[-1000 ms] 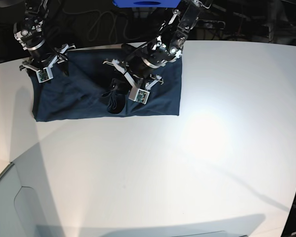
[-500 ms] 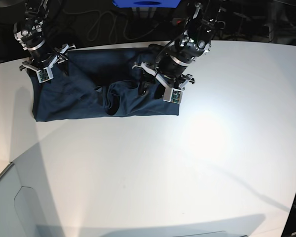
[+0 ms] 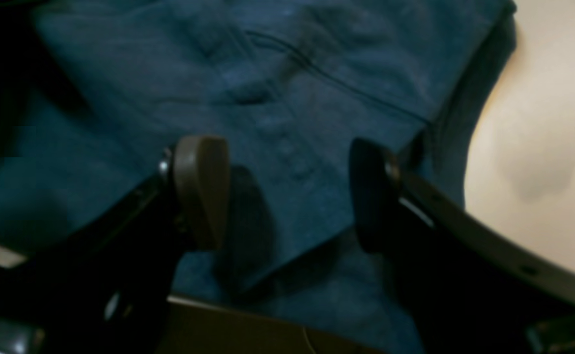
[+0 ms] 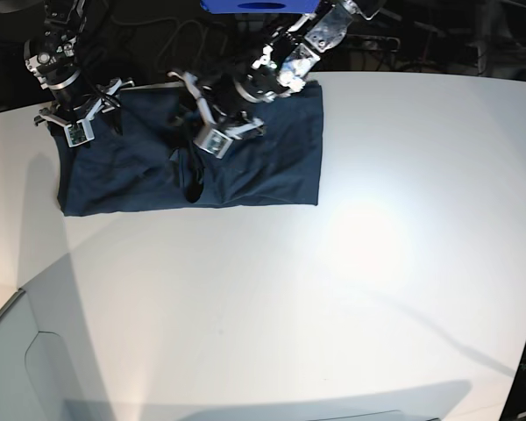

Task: Fold the T-shirt properly
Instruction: 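Fold the strip end with the left gripper toward the right gripper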

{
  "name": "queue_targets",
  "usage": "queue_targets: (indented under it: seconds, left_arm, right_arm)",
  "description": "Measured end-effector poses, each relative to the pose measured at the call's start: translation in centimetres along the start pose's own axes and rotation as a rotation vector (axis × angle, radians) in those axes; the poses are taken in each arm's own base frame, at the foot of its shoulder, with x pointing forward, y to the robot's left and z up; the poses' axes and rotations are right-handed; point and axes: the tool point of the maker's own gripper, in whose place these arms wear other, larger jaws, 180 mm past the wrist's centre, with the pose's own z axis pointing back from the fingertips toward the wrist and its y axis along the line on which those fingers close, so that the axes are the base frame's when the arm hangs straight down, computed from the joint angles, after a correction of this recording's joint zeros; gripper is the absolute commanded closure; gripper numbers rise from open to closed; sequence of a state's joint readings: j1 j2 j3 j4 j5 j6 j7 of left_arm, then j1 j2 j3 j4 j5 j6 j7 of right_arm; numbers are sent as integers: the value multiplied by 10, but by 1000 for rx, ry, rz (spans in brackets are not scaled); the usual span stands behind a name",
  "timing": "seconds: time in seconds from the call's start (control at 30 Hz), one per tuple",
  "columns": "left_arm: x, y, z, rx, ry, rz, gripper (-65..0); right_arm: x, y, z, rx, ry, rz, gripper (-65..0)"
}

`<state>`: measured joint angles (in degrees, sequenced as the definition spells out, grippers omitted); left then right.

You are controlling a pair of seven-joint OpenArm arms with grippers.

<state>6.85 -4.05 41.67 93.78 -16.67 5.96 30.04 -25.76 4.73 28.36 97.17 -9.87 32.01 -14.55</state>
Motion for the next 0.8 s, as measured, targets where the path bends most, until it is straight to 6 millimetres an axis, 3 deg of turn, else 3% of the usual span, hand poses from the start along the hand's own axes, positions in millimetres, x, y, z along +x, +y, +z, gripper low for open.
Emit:
queue_targets:
  seconds: [0.2,0.43,0.63,0.73,0.8]
  left_arm:
    - [4,-12,2,-38,-1,-78,-281]
    - [38,-18,25,-58,-113,-111,-281]
    - [61,47,30,112,-172,-25,-281]
    - [53,67,22,160,-147,14,-281]
    - [43,69,12,158,-105,34,-281]
  right_arm:
    - [0,0,0,-1,2,1,-370]
    - [0,-1,0,-2,-2,1,-376]
    - [13,-4,-2,-11,-32,10,-376]
    - [19,-5,1,-18,-42,26,-376]
    - [26,-6,3,-22,-62,34,-376]
